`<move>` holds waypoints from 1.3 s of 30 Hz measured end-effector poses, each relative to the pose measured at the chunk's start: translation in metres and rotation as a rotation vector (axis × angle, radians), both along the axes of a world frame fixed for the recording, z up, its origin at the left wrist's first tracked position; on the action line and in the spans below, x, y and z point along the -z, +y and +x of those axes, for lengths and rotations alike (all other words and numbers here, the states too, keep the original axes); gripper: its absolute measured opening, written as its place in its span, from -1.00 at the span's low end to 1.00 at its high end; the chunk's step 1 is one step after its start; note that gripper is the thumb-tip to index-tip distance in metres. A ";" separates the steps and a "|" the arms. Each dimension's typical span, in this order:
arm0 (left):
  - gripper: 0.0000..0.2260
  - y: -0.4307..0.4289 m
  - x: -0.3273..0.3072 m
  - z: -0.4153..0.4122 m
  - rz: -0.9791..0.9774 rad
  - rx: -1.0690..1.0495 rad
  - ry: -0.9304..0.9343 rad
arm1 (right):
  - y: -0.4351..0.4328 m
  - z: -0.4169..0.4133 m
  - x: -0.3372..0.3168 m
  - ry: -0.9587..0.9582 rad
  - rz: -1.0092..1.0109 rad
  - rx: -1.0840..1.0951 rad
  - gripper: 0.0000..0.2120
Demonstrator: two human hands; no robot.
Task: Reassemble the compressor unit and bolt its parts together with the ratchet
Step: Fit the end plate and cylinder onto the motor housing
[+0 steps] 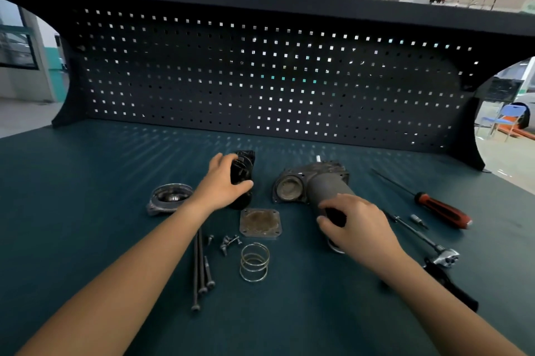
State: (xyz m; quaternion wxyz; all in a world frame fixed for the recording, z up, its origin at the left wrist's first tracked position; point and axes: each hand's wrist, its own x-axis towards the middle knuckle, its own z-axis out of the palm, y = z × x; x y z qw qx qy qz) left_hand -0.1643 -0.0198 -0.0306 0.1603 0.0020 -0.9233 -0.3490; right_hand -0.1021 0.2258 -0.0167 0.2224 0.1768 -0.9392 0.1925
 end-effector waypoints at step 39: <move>-0.80 -0.026 0.024 -0.001 0.323 -0.267 0.225 | -0.030 -0.122 -0.032 -0.290 0.175 -0.363 -0.80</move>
